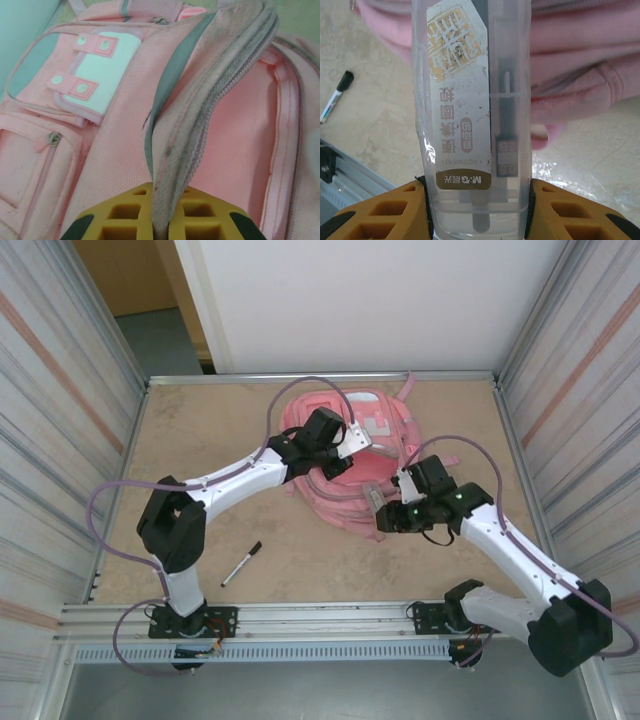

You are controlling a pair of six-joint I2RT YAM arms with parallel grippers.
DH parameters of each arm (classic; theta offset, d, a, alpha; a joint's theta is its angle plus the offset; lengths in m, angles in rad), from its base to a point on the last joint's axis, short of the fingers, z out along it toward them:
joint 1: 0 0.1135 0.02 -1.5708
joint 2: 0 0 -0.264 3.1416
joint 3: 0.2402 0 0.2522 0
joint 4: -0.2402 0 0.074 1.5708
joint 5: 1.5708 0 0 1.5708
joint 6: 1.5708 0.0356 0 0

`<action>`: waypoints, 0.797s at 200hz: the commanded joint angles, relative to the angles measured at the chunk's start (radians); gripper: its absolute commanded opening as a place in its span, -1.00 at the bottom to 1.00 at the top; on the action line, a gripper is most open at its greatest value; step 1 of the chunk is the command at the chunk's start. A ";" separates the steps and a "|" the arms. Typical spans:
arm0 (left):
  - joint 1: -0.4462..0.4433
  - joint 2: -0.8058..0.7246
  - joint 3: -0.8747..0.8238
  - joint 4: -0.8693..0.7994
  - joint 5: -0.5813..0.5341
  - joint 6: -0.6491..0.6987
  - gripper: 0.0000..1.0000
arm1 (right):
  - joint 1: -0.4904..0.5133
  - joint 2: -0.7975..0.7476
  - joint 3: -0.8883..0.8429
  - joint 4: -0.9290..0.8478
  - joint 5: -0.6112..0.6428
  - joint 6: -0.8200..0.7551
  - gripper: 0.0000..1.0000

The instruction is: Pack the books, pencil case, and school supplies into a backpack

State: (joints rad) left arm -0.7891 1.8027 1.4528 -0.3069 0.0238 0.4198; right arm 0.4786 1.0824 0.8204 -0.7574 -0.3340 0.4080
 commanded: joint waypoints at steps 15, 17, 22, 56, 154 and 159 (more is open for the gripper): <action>-0.033 -0.111 -0.018 0.056 0.147 -0.122 -1.00 | -0.013 0.152 0.125 0.121 0.024 0.160 -0.25; -0.034 -0.113 -0.022 0.060 0.152 -0.128 -1.00 | -0.014 0.158 0.128 0.126 0.024 0.169 -0.25; -0.036 -0.115 -0.032 0.067 0.167 -0.147 -1.00 | -0.018 0.175 0.135 0.136 0.025 0.198 -0.25; -0.041 -0.131 -0.099 0.161 0.282 -0.307 -1.00 | -0.083 0.283 0.161 0.171 0.070 0.483 -0.15; -0.035 -0.151 -0.155 0.247 0.304 -0.506 -1.00 | -0.100 0.195 0.038 0.409 -0.133 0.686 0.16; -0.033 -0.151 -0.158 0.253 0.306 -0.511 -1.00 | -0.110 0.182 0.019 0.425 -0.136 0.678 0.09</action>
State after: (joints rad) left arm -0.8017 1.7245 1.3106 -0.1650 0.2363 -0.0364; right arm 0.3920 1.3434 0.9043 -0.3943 -0.3836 1.0756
